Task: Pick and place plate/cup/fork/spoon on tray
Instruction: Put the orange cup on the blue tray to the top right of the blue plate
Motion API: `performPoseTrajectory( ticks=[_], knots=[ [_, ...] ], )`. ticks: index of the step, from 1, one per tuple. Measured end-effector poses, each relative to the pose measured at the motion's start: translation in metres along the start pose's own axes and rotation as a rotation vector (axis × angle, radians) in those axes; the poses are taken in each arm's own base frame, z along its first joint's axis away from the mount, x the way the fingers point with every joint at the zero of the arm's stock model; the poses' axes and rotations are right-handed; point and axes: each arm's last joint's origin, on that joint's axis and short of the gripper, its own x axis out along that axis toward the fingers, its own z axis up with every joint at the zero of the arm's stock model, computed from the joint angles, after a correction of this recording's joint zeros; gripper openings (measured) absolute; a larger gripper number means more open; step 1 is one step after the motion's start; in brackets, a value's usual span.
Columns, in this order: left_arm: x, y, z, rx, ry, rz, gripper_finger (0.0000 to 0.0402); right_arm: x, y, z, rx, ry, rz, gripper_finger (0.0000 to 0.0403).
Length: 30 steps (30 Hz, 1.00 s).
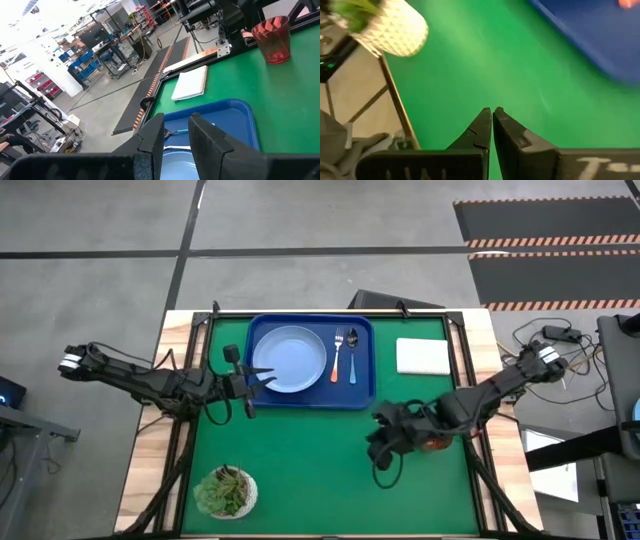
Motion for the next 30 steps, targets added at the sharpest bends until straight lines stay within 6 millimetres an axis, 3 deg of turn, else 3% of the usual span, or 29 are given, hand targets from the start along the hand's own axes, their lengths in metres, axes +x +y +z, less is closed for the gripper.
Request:
performPoseTrajectory(
  ticks=[10,20,30],
  knots=[
    [0.001,-0.001,-0.001,0.004,0.005,-0.003,0.0070,-0.043,-0.026,-0.040,0.464,0.415,-0.596,0.0009],
    [0.001,-0.002,-0.002,0.008,0.009,-0.005,0.0070,-0.034,-0.033,-0.047,0.440,0.386,-0.654,0.0019],
    [0.001,-0.003,-0.005,0.016,0.015,-0.007,0.0070,-0.018,-0.033,-0.053,0.418,0.398,-0.708,0.0116]
  ],
)
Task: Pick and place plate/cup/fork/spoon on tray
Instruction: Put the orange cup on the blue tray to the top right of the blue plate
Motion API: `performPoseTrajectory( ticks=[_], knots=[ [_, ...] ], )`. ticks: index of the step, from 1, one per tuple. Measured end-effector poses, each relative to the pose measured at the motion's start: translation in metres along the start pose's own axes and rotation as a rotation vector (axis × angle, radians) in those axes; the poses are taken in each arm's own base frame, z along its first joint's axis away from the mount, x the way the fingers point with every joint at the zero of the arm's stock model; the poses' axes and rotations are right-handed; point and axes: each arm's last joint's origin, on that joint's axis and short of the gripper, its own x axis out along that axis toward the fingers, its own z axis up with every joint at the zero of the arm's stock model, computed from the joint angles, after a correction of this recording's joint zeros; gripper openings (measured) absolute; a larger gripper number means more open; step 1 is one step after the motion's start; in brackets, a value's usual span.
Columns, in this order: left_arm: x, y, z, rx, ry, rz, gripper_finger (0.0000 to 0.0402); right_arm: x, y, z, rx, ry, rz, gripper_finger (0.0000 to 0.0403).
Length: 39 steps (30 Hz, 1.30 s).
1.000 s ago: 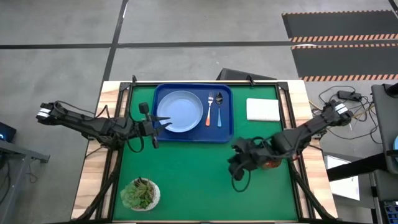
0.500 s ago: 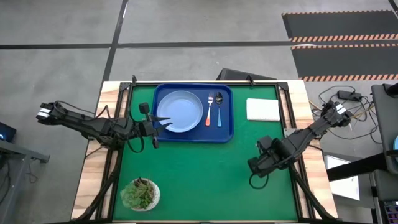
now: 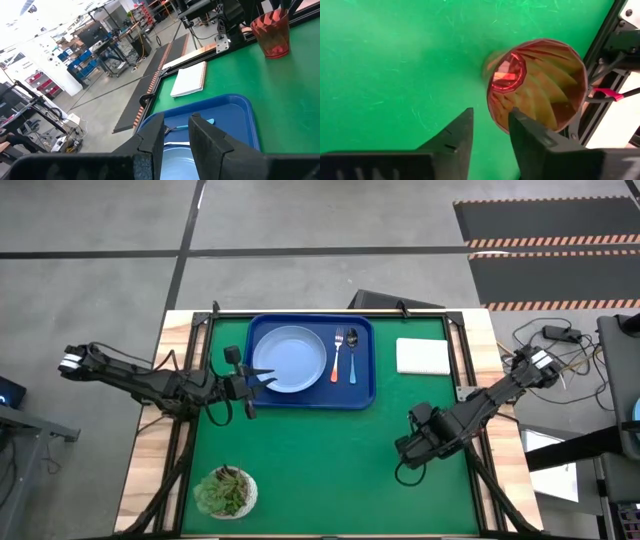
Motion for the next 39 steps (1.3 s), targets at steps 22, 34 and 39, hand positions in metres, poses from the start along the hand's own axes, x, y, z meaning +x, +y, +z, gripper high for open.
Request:
performPoseTrajectory(
  ticks=[22,34,39],
  knots=[
    [0.000,0.000,0.000,0.000,0.001,0.001,0.0070,0.047,0.034,-0.003,-0.115,-0.028,-0.195,0.0117],
    [0.000,0.000,0.000,0.000,0.001,0.003,0.0070,0.041,0.031,0.001,-0.133,-0.019,-0.173,0.0011],
    [0.000,0.000,0.000,0.001,0.002,0.002,0.0070,0.033,0.026,0.004,-0.145,-0.014,-0.149,0.0009]
  ],
)
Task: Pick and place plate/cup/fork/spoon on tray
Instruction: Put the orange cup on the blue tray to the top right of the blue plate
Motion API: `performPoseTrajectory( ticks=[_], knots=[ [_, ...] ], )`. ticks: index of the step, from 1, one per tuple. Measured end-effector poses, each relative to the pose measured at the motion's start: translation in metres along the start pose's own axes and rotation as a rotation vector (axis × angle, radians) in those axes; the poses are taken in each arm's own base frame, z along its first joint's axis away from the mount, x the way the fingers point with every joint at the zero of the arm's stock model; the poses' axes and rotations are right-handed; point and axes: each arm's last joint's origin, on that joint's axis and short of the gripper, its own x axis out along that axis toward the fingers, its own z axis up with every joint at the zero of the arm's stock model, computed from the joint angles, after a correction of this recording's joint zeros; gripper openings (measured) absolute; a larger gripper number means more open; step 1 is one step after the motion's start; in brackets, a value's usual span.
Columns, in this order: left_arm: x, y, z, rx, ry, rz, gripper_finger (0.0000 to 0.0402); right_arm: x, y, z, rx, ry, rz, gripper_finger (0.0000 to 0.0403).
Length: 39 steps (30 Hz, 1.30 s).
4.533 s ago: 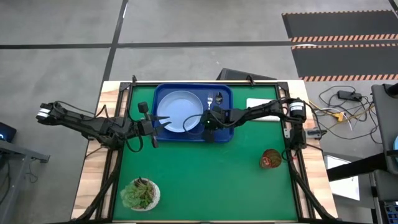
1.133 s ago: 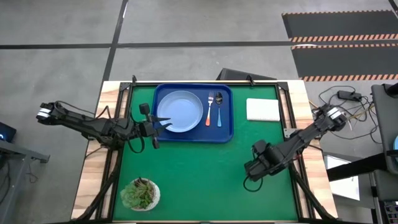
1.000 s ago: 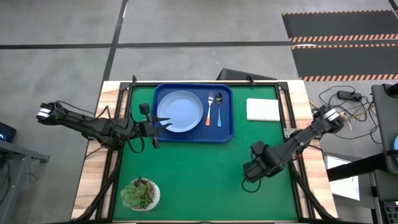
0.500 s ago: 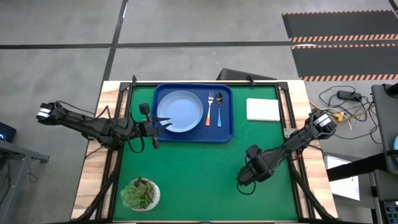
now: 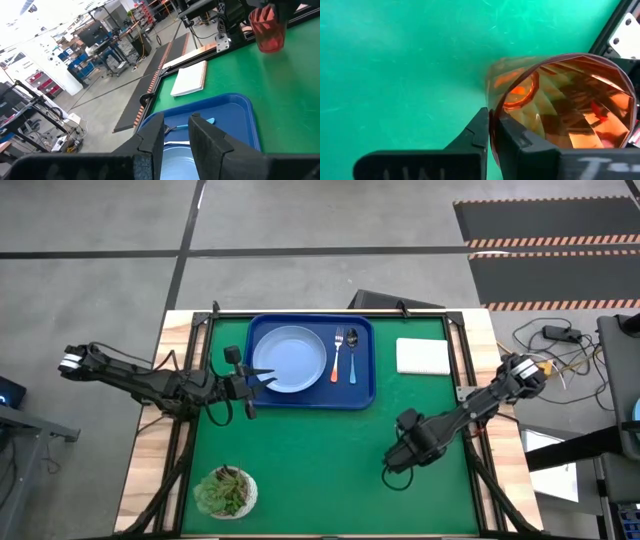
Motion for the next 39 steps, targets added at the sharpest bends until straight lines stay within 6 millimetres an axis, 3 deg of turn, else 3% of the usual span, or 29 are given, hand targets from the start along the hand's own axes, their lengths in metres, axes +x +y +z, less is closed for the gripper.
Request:
performPoseTrajectory(
  ticks=[5,10,19,27,33,39],
  knots=[
    [0.000,0.000,0.000,-0.001,-0.001,0.001,0.0070,-0.014,-0.002,0.011,-0.035,-0.043,0.018,0.0009],
    [0.000,0.000,0.000,-0.001,-0.002,0.001,0.0070,-0.034,-0.002,0.042,-0.104,-0.144,0.066,0.0009],
    [0.000,0.001,0.001,-0.005,-0.007,0.004,0.0070,-0.069,-0.012,0.144,-0.245,-0.319,0.158,0.0009],
    [-0.001,0.001,0.002,0.004,-0.008,0.004,0.0070,-0.086,-0.014,0.233,-0.459,-0.408,0.141,0.0009],
    [-0.001,0.001,0.001,0.023,-0.007,0.008,0.0070,-0.095,-0.008,0.284,-0.602,-0.487,0.121,0.0009],
    [-0.001,0.001,0.001,0.025,-0.003,0.012,0.0070,-0.094,-0.002,0.320,-0.675,-0.536,0.098,0.0009]
  ],
)
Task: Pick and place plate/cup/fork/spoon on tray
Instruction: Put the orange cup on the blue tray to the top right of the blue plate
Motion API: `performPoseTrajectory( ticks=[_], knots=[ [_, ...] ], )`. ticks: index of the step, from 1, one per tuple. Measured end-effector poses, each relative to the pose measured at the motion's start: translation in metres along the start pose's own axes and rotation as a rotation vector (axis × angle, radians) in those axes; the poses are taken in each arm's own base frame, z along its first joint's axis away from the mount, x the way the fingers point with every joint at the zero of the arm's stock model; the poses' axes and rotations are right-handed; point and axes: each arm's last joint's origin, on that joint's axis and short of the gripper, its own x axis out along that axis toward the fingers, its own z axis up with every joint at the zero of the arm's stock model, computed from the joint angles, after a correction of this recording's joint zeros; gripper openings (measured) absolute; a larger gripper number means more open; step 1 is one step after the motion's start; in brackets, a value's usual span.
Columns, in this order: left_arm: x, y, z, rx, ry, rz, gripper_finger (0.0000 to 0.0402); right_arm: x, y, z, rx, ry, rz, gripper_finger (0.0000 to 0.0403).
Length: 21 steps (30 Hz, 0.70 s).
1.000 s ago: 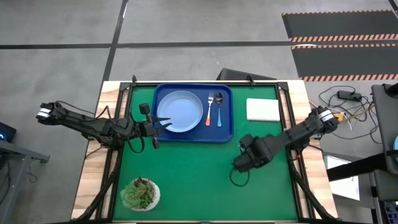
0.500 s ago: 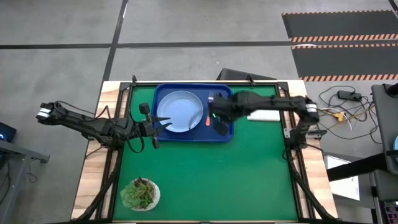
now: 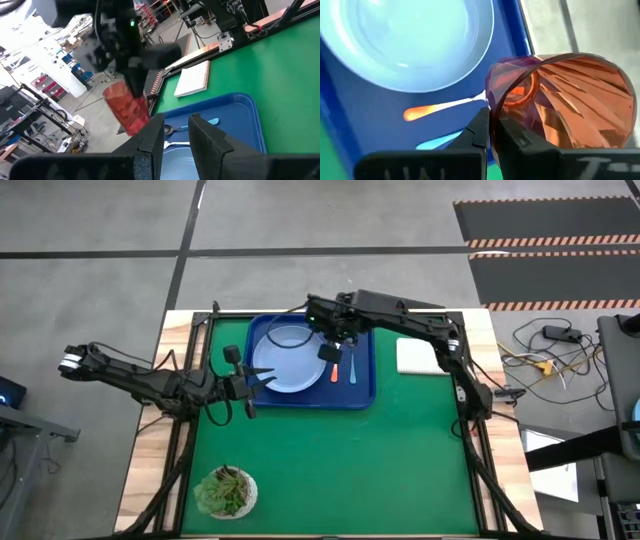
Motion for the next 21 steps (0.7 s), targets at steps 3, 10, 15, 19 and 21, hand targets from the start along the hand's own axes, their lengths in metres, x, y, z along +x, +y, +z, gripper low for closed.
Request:
performPoseTrajectory(
  ticks=[3,10,15,19,21],
  knots=[
    [0.000,0.000,0.000,0.001,0.003,0.006,0.0070,0.014,-0.004,0.001,-0.085,0.020,0.006,0.0009],
    [0.000,0.001,-0.001,0.005,0.022,0.035,0.0070,0.037,-0.020,-0.001,-0.134,0.093,0.002,0.0009],
    [0.000,0.001,-0.001,0.006,0.020,0.036,0.0070,0.042,-0.031,-0.002,-0.098,0.087,0.016,0.0009],
    [0.000,0.001,-0.001,0.006,0.020,0.036,0.0070,0.044,-0.038,-0.002,-0.079,0.082,0.012,0.0009],
    [0.000,0.001,-0.001,0.006,0.021,0.036,0.0070,0.044,-0.040,-0.002,-0.081,0.077,0.013,0.0009]
  ],
)
